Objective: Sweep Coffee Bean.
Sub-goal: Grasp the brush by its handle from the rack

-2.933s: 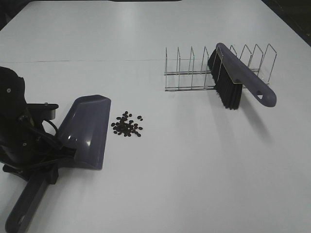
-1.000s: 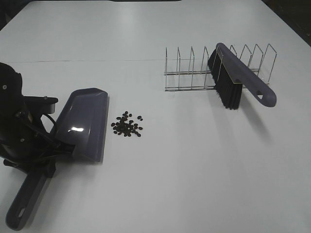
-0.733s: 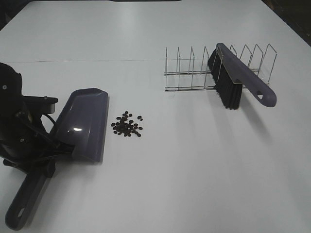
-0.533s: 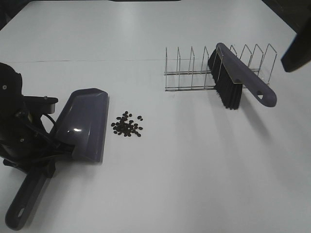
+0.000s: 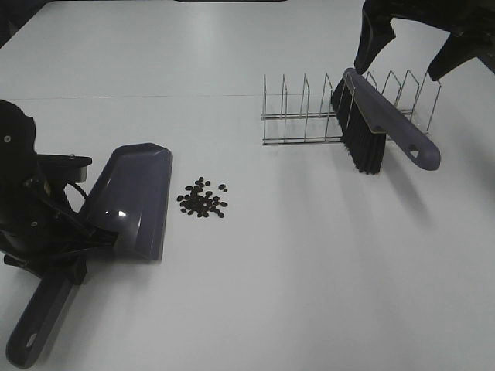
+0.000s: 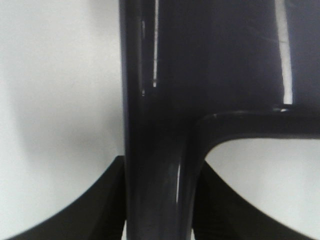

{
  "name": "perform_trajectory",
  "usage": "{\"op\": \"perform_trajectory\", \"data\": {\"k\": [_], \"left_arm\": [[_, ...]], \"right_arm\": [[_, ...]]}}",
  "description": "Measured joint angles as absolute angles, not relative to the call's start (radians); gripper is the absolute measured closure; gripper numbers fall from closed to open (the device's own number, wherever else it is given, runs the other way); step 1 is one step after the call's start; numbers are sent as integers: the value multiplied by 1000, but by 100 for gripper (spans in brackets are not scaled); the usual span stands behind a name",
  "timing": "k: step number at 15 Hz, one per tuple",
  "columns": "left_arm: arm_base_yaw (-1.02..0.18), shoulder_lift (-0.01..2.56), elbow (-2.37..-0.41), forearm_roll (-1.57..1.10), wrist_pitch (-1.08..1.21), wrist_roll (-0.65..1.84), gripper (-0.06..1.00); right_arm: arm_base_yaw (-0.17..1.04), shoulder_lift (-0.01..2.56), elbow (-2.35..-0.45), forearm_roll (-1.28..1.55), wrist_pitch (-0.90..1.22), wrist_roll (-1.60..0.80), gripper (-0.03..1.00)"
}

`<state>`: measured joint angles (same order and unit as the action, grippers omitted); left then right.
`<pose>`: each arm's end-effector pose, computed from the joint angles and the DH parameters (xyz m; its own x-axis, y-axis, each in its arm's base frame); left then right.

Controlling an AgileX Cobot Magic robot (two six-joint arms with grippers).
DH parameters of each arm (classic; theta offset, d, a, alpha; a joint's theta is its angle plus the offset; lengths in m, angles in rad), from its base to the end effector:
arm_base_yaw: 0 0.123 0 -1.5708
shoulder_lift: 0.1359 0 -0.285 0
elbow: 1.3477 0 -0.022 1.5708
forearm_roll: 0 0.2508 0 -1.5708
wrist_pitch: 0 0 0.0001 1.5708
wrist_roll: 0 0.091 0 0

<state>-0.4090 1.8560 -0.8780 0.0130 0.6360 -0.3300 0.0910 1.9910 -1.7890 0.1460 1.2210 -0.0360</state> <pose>0.2711 -0.1168 0.1110 -0.9951 0.0889 -0.0442 0.0893 0.9960 -0.0065 0.4204 0.0509 0.2706 -0.9693 -0.0742 -0.2343 -0.1083 0.9848 0.1362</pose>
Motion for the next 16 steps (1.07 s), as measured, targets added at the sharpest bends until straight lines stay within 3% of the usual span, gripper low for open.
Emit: {"op": "perform_trajectory", "data": {"k": [7,16], "left_arm": [[-409,1856,-878,0,637,-330,63],[-409,1856,-878,0,637,-330,63]], "right_arm": [[91,2314,-2016,91,1220,-89,-2],[91,2422,-2047,48,1220,-91,-2]]}}
